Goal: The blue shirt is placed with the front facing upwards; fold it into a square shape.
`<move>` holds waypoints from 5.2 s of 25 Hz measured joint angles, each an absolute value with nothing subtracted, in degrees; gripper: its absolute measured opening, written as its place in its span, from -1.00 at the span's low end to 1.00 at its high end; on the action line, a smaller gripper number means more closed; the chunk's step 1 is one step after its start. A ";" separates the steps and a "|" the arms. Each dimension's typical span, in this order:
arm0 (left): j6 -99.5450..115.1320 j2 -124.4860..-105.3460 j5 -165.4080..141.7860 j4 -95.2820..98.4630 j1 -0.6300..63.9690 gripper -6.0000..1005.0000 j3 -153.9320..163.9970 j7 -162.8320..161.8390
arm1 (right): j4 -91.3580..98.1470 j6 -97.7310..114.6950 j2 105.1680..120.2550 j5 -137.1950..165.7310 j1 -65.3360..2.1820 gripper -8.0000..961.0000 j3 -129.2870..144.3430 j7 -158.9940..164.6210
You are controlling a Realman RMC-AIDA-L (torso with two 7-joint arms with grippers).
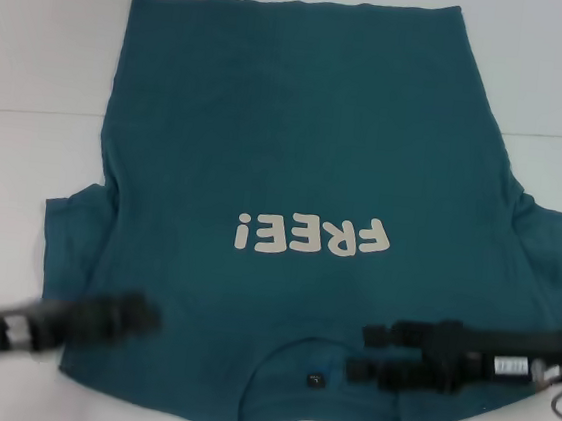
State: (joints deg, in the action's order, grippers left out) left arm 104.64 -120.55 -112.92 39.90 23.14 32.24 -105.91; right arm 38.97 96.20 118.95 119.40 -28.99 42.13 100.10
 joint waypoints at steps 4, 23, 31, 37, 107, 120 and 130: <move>102.50 -119.58 -112.02 40.43 23.71 0.80 26.24 -119.56 | 39.26 94.82 117.77 119.34 -31.63 0.90 41.49 110.65; 83.31 -117.19 -111.97 35.43 24.77 0.80 23.19 -137.74 | 38.65 81.13 116.61 119.00 -36.13 0.90 36.60 129.07; 75.37 -117.20 -116.18 35.29 25.61 0.80 23.91 -137.30 | 37.95 76.91 116.54 118.98 -35.86 0.90 36.26 129.19; 73.56 -117.01 -117.02 34.93 26.40 0.80 24.27 -137.00 | 36.50 75.05 116.43 118.98 -36.30 0.90 36.20 129.01; 75.63 -116.45 -118.01 34.44 27.00 0.80 24.08 -134.42 | 36.21 77.44 116.02 114.79 -33.37 0.90 35.68 129.27; 75.67 -116.26 -118.07 34.46 26.98 0.80 24.04 -134.88 | 35.58 77.53 115.94 114.85 -33.13 0.90 35.69 128.98; 75.77 -115.87 -120.57 34.81 27.08 0.80 24.07 -135.58 | 34.17 80.51 114.85 114.80 -34.09 0.90 35.84 130.72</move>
State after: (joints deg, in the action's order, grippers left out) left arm 75.77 -115.87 -120.57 34.81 27.08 24.07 -135.58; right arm 34.17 80.51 114.85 114.80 -34.09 35.84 130.72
